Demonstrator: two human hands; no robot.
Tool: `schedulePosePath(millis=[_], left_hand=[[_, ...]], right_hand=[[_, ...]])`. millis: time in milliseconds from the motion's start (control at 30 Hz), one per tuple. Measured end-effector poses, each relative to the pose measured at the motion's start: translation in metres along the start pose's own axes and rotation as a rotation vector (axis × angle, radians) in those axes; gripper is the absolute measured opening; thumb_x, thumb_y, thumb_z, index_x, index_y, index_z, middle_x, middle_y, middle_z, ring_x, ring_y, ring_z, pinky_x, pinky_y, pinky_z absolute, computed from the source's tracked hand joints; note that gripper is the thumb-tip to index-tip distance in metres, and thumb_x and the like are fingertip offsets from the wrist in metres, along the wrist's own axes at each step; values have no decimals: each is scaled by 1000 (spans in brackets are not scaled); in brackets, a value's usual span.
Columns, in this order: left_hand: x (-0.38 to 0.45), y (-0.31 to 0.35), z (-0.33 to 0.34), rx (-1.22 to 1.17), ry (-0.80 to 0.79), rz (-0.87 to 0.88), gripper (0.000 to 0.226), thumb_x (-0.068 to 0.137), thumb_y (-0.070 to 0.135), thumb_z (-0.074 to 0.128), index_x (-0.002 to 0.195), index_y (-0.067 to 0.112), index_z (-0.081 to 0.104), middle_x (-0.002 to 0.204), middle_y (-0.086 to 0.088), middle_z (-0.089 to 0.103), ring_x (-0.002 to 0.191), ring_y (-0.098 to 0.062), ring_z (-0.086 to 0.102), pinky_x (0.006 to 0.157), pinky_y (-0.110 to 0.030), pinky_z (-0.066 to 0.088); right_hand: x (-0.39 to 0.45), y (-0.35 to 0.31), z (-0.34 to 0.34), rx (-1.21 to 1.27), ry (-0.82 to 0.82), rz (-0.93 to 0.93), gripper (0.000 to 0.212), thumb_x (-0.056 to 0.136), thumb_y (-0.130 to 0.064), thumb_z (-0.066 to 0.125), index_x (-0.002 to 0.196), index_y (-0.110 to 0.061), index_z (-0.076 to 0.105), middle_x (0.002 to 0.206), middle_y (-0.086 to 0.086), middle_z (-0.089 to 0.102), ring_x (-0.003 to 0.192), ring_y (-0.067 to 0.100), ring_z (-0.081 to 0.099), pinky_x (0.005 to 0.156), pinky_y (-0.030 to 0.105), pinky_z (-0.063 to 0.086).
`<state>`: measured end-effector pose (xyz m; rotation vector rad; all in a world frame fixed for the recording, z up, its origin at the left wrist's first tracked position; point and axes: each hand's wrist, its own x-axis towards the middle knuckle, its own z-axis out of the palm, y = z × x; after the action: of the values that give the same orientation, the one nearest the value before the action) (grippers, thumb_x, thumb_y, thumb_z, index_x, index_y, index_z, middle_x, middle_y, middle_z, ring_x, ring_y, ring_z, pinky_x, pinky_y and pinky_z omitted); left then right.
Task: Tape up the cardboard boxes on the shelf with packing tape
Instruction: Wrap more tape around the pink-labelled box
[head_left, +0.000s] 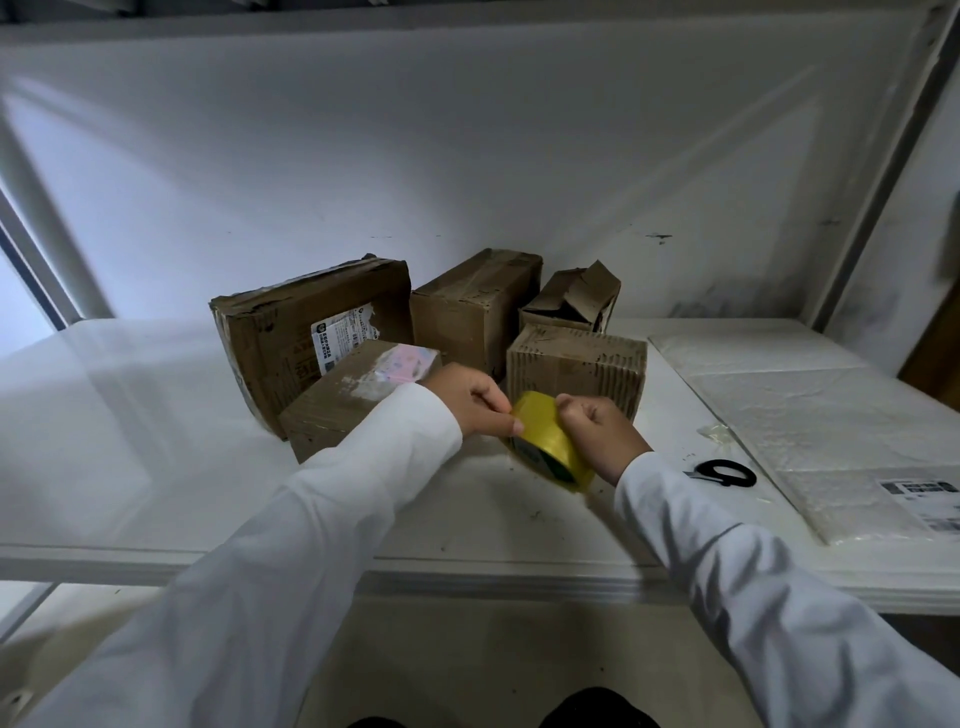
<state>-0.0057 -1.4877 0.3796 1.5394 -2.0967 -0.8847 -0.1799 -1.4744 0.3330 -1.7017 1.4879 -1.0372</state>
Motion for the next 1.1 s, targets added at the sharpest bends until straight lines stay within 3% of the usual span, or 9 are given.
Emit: schedulePosePath(millis=[167,300,500,600,667,767,867,967,1100], left_hand=[[-7,19,9,381,110,35,8,87,22,64,83,21,71,96,-1,71,88,-17,64,80,-32,53],[-12,31,17,566,147,0,12,89,22,54,82,20,65,94,-3,68,84,-20,59,68,-30,43],[-9,37,21,723,140,56,8,90,25,52,84,19,52,97,-4,63,80,-20,52,74,-31,44],[-5,36,20,773,165,141,11,89,23,51,80,18,49,90,-3,58,80,-19,48,84,-30,40],[-3,30,19,715,164,147,15,86,22,54,72,18,49,87,-3,60,80,-20,51,91,-31,40],[-1,14,14,353,186,85,23,81,18,62,62,27,52,77,4,62,81,-20,59,82,-35,51],[-5,5,11,28,139,61,7,81,18,71,78,23,68,85,6,65,89,-17,63,88,-35,52],[-5,4,11,7,112,-4,22,79,25,76,97,14,72,90,3,66,93,-17,64,90,-31,51],[0,8,10,45,121,-33,16,80,20,74,94,12,76,82,6,66,85,-13,62,85,-29,52]], right_hand=[[-1,-2,-1,0,7,23,47,100,-25,39,55,-21,29,56,-1,30,53,12,29,55,28,22],[-1,0,0,22,24,21,47,100,-23,39,54,-21,28,55,-2,27,52,12,27,53,28,21],[0,1,2,44,44,13,48,100,-20,41,53,-22,28,53,-5,27,51,10,25,51,27,20],[-1,2,2,24,42,22,46,100,-22,40,55,-21,29,55,-2,28,52,10,27,50,24,21],[-2,2,2,23,38,3,47,99,-21,41,54,-22,27,53,-4,27,48,7,25,50,26,20],[-4,1,3,14,35,-13,49,99,-20,41,53,-23,26,52,-6,25,47,6,23,54,29,19],[-4,1,0,9,37,12,46,100,-22,38,56,-21,28,55,-2,27,52,11,26,51,26,19],[-3,1,0,-14,26,16,45,100,-23,38,56,-21,28,56,-2,28,53,11,27,52,27,20],[-3,2,1,8,50,13,46,100,-21,39,55,-20,27,54,-3,26,51,11,25,43,19,21]])
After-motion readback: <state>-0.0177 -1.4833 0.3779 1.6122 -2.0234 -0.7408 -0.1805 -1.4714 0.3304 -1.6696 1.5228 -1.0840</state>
